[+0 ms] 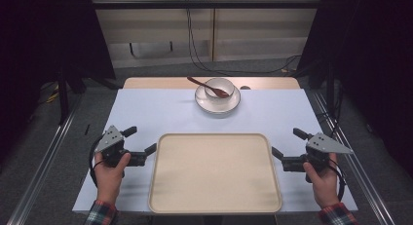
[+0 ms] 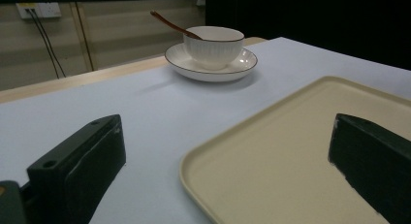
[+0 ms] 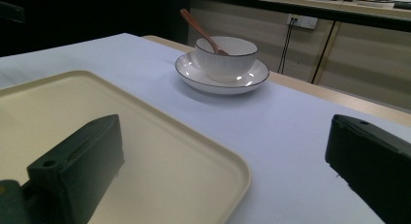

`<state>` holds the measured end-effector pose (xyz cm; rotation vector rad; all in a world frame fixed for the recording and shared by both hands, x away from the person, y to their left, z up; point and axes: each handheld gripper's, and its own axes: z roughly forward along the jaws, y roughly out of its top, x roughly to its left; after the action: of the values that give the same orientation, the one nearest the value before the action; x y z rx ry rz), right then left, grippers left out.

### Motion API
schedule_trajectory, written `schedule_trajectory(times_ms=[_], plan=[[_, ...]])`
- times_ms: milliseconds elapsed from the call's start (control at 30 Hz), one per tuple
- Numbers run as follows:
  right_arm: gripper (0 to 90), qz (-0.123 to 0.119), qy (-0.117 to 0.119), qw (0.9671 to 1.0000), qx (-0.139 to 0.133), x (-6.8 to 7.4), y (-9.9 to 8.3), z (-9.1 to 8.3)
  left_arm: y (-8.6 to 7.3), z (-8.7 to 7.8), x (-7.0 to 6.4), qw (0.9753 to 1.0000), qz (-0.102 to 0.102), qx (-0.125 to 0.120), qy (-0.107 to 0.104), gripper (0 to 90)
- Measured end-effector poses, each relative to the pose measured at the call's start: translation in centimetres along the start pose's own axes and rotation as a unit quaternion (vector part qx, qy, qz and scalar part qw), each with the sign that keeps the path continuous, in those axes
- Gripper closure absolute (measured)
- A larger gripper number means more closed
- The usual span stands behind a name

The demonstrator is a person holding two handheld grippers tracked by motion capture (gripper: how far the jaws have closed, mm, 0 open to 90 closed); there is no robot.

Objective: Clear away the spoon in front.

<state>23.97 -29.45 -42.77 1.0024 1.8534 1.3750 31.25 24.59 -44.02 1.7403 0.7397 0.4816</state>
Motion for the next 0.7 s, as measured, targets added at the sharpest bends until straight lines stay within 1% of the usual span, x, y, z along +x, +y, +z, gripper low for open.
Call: schedule_trajectory(times_ms=[33, 67, 100, 133, 167, 200, 233, 267, 300, 333, 367, 400, 433, 467, 500, 533, 600, 700], plan=[[0.0, 0.000, 0.000, 1.0000, 0.000, 0.0, 0.0, 0.0, 0.0, 0.2, -0.1, 1.0000, -0.006, 0.002, -0.002, 0.0], [0.0, -0.002, 0.003, 1.0000, -0.001, 0.0, 0.0, 0.1, 0.1, 0.3, -0.2, 1.0000, -0.003, 0.004, 0.004, 0.0], [0.0, -0.001, 0.005, 1.0000, 0.001, 0.0, 0.0, 0.1, 0.1, 0.4, -0.2, 1.0000, -0.001, 0.005, -0.003, 0.0], [0.0, 0.001, 0.006, 1.0000, 0.002, 0.1, 0.0, 0.1, 0.2, 0.5, -0.3, 1.0000, -0.001, 0.006, 0.000, 0.0], [0.0, 0.001, 0.003, 1.0000, 0.002, 0.1, 0.0, 0.1, 0.4, 0.6, -0.4, 1.0000, 0.000, 0.007, 0.004, 0.0], [0.0, 0.002, 0.006, 1.0000, 0.001, 0.1, 0.0, 0.2, 0.5, 0.8, -0.4, 1.0000, -0.003, 0.004, 0.000, 0.0], [0.0, -0.001, 0.007, 1.0000, 0.003, 0.0, -0.1, 0.2, 0.6, 0.9, -0.4, 1.0000, -0.005, 0.005, 0.005, 0.0], [0.0, -0.003, 0.009, 1.0000, 0.002, 0.1, -0.1, 0.2, 0.7, 1.0, -0.4, 1.0000, -0.008, 0.003, 0.000, 0.0], [0.0, -0.004, 0.010, 0.9999, 0.006, 0.1, -0.1, 0.2, 0.8, 1.2, -0.4, 0.9999, -0.010, 0.006, 0.006, 0.0], [0.0, -0.006, 0.013, 0.9999, 0.008, 0.2, -0.2, 0.3, 1.0, 1.7, -0.3, 0.9996, -0.023, 0.008, 0.013, 0.0], [0.0, -0.006, 0.013, 0.9999, 0.008, 0.2, -0.2, 0.3, 1.0, 1.7, -0.3, 0.9996, -0.023, 0.008, 0.013, 0.0], [0.0, -0.007, 0.014, 0.9998, 0.009, 0.3, -0.2, 0.3, 1.2, 2.0, -0.3, 0.9994, -0.027, 0.008, 0.018, 0.0], [0.0, -0.008, 0.020, 0.9997, 0.011, 0.4, -0.2, 0.4, 1.3, 2.2, -0.2, 0.9994, -0.030, 0.008, 0.019, 0.0], [0.0, -0.006, 0.024, 0.9996, 0.011, 0.5, -0.2, 0.4, 1.4, 2.4, -0.2, 0.9993, -0.035, 0.004, 0.014, 0.0], [0.0, -0.012, 0.022, 0.9996, 0.010, 0.6, -0.2, 0.5, 1.6, 2.7, -0.2, 0.9992, -0.037, 0.006, 0.017, 0.0], [0.0, -0.013, 0.031, 0.9994, 0.012, 0.7, -0.2, 0.5, 1.8, 3.0, -0.2, 0.9992, -0.034, 0.006, 0.018, 0.0], [0.0, -0.015, 0.031, 0.9993, 0.012, 0.7, -0.2, 0.5, 2.2, 3.5, -0.2, 0.9994, -0.028, 0.008, 0.020, 0.0], [0.0, -0.012, 0.032, 0.9994, 0.008, 0.8, -0.2, 0.6, 2.7, 4.4, -0.1, 0.9993, -0.031, 0.004, 0.018, 0.0]])
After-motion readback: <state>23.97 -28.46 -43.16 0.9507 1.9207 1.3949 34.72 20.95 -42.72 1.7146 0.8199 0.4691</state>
